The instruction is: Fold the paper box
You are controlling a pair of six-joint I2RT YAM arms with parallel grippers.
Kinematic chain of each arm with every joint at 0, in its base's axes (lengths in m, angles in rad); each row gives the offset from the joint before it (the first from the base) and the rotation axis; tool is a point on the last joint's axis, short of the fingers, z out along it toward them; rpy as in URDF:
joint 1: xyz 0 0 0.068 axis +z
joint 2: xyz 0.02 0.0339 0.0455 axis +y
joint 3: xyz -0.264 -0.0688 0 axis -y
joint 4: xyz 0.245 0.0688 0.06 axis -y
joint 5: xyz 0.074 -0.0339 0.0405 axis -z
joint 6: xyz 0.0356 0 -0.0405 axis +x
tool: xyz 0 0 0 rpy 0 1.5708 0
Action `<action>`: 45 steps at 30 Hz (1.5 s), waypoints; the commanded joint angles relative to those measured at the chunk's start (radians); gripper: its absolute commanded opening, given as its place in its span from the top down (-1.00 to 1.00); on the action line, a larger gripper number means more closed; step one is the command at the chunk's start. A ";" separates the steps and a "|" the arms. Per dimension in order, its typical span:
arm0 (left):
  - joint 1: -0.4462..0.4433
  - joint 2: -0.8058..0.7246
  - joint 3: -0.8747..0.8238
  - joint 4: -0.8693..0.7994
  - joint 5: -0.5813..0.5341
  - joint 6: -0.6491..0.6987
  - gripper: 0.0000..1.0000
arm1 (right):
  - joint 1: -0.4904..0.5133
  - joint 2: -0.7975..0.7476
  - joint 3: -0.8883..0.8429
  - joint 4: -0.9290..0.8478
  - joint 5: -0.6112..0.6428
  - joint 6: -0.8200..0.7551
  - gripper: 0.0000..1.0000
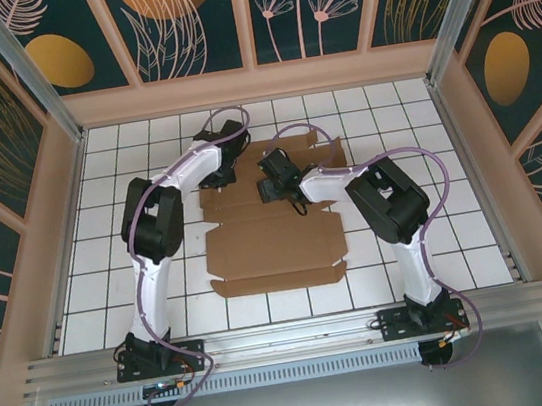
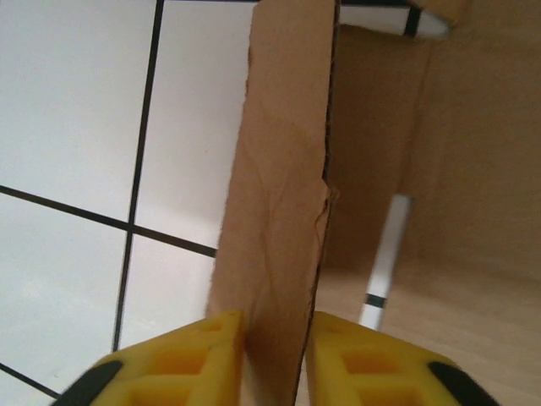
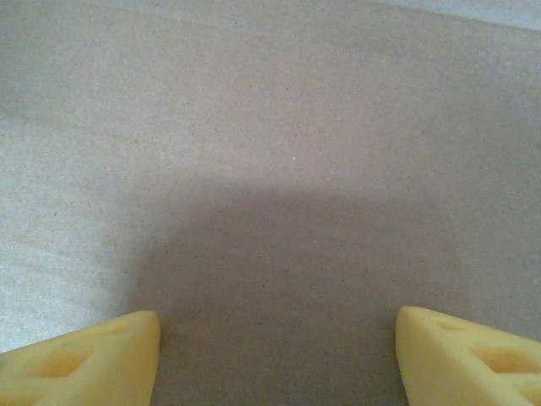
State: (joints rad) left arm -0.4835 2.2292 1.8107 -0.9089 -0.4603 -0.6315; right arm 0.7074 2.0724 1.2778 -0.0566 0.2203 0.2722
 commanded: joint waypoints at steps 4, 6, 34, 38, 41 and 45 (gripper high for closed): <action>0.056 -0.328 -0.210 0.176 0.194 0.033 0.00 | 0.006 0.095 -0.098 -0.212 -0.112 0.035 -0.45; 0.056 -0.383 -0.280 0.190 0.256 0.050 -0.01 | 0.004 0.098 -0.098 -0.213 -0.113 0.032 -0.45; 0.074 -0.464 -0.729 0.490 0.439 0.072 -0.09 | -0.006 0.116 -0.098 -0.231 -0.113 0.023 -0.45; 0.082 -0.437 -0.728 0.486 0.376 0.096 -0.09 | -0.009 0.117 -0.102 -0.227 -0.117 0.021 -0.45; 0.083 -0.406 -0.713 0.474 0.335 0.118 -0.09 | -0.008 0.119 -0.104 -0.223 -0.121 0.022 -0.45; 0.085 -0.380 -0.701 0.484 0.336 0.124 -0.09 | -0.007 0.119 -0.107 -0.221 -0.122 0.022 -0.45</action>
State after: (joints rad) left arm -0.4049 1.8233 1.0832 -0.4225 -0.0910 -0.5373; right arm 0.7017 2.0682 1.2602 -0.0322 0.2157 0.2710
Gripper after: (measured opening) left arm 0.544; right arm 0.725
